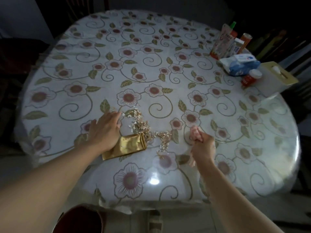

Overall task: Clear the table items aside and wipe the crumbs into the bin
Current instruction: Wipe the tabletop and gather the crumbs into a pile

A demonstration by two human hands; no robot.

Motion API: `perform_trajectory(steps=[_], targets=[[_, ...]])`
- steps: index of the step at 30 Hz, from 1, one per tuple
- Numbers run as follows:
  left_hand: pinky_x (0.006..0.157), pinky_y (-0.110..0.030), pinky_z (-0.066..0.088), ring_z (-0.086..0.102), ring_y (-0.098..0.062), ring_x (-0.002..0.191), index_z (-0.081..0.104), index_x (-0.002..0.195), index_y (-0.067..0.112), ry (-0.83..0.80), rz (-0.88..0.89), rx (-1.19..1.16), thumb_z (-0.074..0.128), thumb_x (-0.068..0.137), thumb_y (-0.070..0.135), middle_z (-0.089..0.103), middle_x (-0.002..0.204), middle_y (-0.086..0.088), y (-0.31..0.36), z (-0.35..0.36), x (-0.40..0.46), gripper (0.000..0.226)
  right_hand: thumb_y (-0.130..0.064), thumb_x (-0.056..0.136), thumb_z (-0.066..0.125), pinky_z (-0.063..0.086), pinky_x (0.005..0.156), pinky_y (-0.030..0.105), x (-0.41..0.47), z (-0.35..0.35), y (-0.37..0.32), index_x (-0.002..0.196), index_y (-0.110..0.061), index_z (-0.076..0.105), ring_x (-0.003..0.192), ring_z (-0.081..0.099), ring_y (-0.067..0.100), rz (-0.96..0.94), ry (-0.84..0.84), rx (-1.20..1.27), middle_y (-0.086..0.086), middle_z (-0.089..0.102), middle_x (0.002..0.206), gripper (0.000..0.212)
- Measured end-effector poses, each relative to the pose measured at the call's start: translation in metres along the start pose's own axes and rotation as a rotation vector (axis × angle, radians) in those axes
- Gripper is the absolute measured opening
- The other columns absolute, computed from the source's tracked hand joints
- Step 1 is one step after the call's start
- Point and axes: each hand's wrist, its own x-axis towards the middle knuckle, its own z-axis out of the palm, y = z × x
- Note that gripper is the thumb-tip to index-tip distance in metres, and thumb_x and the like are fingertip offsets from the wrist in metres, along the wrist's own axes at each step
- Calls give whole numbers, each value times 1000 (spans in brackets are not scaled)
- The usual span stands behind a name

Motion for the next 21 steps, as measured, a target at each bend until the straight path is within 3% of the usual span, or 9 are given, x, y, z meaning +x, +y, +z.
perform_trajectory(steps=[2,4,5,8,10,12,14,17,21], targets=[[115,-49,23,22,-22,144,27,147,18,9,23,-26,34,98,18,27,155,-4,-5,6,-6,50,2,79,35,39,63,28,-10,-8,19,96,-26,59,79,50,20,113,9,-43,13,55,106,41],[115,-49,24,22,-21,144,27,148,16,12,33,-17,35,97,18,27,156,-4,-10,12,-13,51,9,86,35,39,72,16,-26,1,23,125,-17,52,93,51,22,159,63,-11,5,45,116,50],[115,-48,23,21,-20,145,27,148,16,15,35,-12,35,97,18,26,157,-3,-12,14,-16,51,8,90,35,36,64,6,-37,12,18,127,-12,50,90,51,18,171,110,78,0,46,110,45],[116,-47,21,22,-20,145,27,148,16,29,10,9,36,98,19,26,157,-2,-16,14,-26,50,-4,96,41,45,60,1,-72,54,-14,119,-17,52,89,59,7,218,123,344,-6,55,108,29],[115,-46,23,25,-23,143,26,148,17,39,-3,27,36,98,19,27,156,-3,-17,9,-31,50,-6,98,40,41,61,-5,-87,75,-33,122,-18,50,82,55,-14,151,10,369,-19,50,98,29],[112,-45,26,27,-25,141,27,147,17,56,-2,30,36,97,19,30,154,-4,-20,2,-35,50,-4,98,39,31,66,-12,-97,92,-53,133,-7,45,77,43,-32,75,-116,384,-18,44,108,36],[111,-45,26,28,-24,140,28,146,17,65,8,24,36,97,18,32,153,-4,-25,-5,-38,49,-6,97,40,33,78,-7,-100,98,-66,134,-7,47,96,49,-16,23,-184,377,-8,46,119,38],[112,-46,23,26,-22,141,24,147,19,60,-26,16,33,99,18,28,154,-2,-35,-15,-38,49,-12,94,43,43,92,16,-84,83,-73,127,-16,53,111,52,15,-6,-55,434,-5,52,118,35],[111,-48,25,29,-21,139,27,144,22,70,-73,-19,33,98,18,31,151,0,-45,-18,-30,47,-12,90,52,36,71,-5,-12,53,-46,128,-15,52,102,50,10,73,114,283,-6,52,119,37]])
